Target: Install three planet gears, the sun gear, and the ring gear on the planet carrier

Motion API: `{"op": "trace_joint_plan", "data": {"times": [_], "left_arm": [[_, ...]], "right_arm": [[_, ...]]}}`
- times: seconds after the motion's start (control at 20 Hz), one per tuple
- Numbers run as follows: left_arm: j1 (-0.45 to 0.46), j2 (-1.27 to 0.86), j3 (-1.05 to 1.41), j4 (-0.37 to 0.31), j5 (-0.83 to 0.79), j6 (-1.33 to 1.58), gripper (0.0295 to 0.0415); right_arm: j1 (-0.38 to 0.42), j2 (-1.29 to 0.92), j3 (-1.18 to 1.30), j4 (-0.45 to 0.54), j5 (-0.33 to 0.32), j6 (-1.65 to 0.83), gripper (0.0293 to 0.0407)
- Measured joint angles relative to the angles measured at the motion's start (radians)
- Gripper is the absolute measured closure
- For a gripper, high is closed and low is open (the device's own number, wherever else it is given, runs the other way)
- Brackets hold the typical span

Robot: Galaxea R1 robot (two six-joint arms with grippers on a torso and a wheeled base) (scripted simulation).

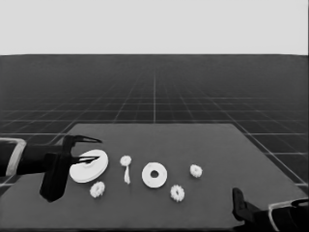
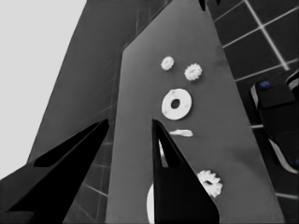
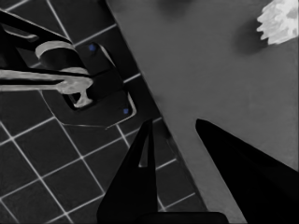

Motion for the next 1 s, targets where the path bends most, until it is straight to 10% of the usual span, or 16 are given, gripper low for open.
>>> {"op": "trace_joint_plan", "data": {"times": [0.05,0.1,0.2,0.25,0.3,0.4,0.5,0.7,1.0], "left_arm": [[0.071,-0.003,0.071,-0.073,0.049,-0.003,0.0415],[0.045,-0.002,0.043,-0.044,0.03,-0.002,0.0414],[0.02,-0.001,0.015,-0.015,0.011,-0.001,0.0364],[0.254,0.282,-0.119,0.466,0.421,-0.486,0.0332],[0.305,0.583,-0.364,0.425,0.802,-0.986,0.0309],[0.304,0.823,-0.872,0.046,0.832,-1.333,0.0316],[0.312,0.919,-1.152,-0.107,0.809,-1.352,0.0324],[0.318,0.986,-1.336,-0.182,0.807,-1.324,0.0326],[0.489,1.059,-1.522,-0.068,0.691,-1.243,0.0326]], "right_arm": [[-0.054,0.014,0.053,0.076,0.023,-0.003,0.0407],[-0.034,0.008,0.029,0.045,0.014,-0.002,0.0392],[-0.015,0.003,0.008,0.016,0.004,-0.001,0.0332],[-0.011,0.001,0.003,0.009,0.002,0.0,0.032],[-0.009,0.001,0.001,0.006,0.001,0.0,0.0317],[-0.007,0.0,-0.002,0.002,0.0,0.0,0.0315],[-0.006,0.0,-0.002,0.001,0.0,0.0,0.0315],[-0.006,0.0,-0.003,0.001,0.0,0.0,0.0315],[-0.006,0.0,-0.003,0.0,0.0,0.0,0.0315]]}}
